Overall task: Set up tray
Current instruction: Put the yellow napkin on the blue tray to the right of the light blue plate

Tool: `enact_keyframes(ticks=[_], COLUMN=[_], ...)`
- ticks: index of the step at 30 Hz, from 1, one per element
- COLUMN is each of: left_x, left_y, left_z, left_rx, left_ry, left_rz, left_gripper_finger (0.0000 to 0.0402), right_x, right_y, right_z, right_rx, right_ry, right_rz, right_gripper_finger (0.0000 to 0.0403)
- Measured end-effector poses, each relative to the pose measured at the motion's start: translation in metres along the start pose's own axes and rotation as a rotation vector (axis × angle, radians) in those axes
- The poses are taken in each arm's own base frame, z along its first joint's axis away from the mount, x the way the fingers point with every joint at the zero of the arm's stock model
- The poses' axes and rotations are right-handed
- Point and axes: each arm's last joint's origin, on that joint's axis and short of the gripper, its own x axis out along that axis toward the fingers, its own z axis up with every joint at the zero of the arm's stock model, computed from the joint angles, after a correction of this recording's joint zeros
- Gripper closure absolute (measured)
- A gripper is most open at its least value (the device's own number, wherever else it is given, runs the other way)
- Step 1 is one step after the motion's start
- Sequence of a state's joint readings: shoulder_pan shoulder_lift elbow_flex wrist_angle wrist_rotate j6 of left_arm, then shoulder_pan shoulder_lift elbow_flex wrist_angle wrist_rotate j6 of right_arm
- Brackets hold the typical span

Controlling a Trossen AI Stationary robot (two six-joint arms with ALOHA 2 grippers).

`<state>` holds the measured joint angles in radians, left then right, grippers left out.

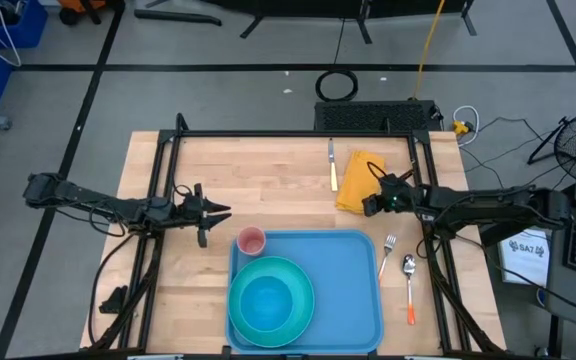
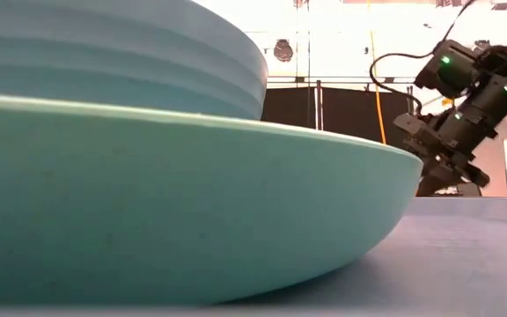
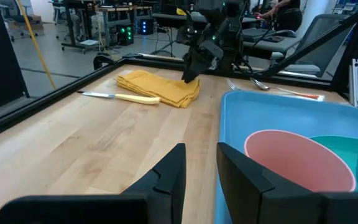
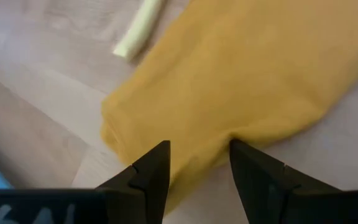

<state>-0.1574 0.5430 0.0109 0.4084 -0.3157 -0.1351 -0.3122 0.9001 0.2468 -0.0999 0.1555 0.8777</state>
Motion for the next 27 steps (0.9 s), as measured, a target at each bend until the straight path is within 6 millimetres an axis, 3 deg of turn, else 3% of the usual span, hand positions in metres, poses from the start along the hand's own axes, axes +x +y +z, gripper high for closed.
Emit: enact_keyframes(ticks=[8, 12, 16, 18, 22, 27], left_x=[0.000, 0.000, 0.000, 0.000, 0.000, 0.000], left_y=[0.000, 0.000, 0.000, 0.000, 0.001, 0.002], left_z=[0.000, 0.000, 0.000, 0.000, 0.000, 0.000], left_rx=[0.000, 0.000, 0.001, 0.001, 0.001, 0.001], left_ry=[0.000, -0.001, -0.001, -0.001, -0.004, -0.006], left_rz=[0.000, 0.008, 0.010, 0.011, 0.027, 0.052], left_gripper_finger=[0.0309, 0.0309, 0.0309, 0.0309, 0.0309, 0.0309], right_x=[0.011, 0.010, 0.010, 0.010, 0.008, -0.002], right_y=[-0.022, -0.019, -0.018, -0.016, -0.009, 0.012], right_z=[-0.020, -0.018, -0.018, -0.017, -0.014, -0.007], right_rx=[0.102, 0.104, 0.058, 0.027, 0.001, -0.005], right_ry=[-0.058, -0.083, -0.071, -0.084, -0.122, -0.144], right_rz=[0.075, 0.123, 0.141, 0.160, 0.233, 0.513], right_gripper_finger=[0.0246, 0.0274, 0.0365, 0.0391, 0.0400, 0.0401])
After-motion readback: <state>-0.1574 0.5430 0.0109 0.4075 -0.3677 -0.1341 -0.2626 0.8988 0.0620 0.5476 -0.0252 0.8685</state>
